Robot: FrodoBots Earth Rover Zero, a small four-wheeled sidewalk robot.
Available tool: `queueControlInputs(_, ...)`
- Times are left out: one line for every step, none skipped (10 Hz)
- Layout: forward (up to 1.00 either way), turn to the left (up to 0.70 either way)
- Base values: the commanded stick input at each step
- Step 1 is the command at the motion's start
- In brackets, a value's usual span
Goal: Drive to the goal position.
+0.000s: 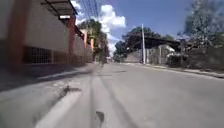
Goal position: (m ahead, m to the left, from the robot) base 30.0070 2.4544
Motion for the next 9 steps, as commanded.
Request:
queueControlInputs(1.0,0.01)
queueControlInputs(1.0,0.01)
queueControlInputs(1.0,0.01)
queueControlInputs(1.0,0.01)
queueControlInputs(1.0,0.01)
queueControlInputs(1.0,-0.15)
queueControlInputs(1.0,-0.28)
queueControlInputs(1.0,-0.35)
queueControlInputs(1.0,-0.38)
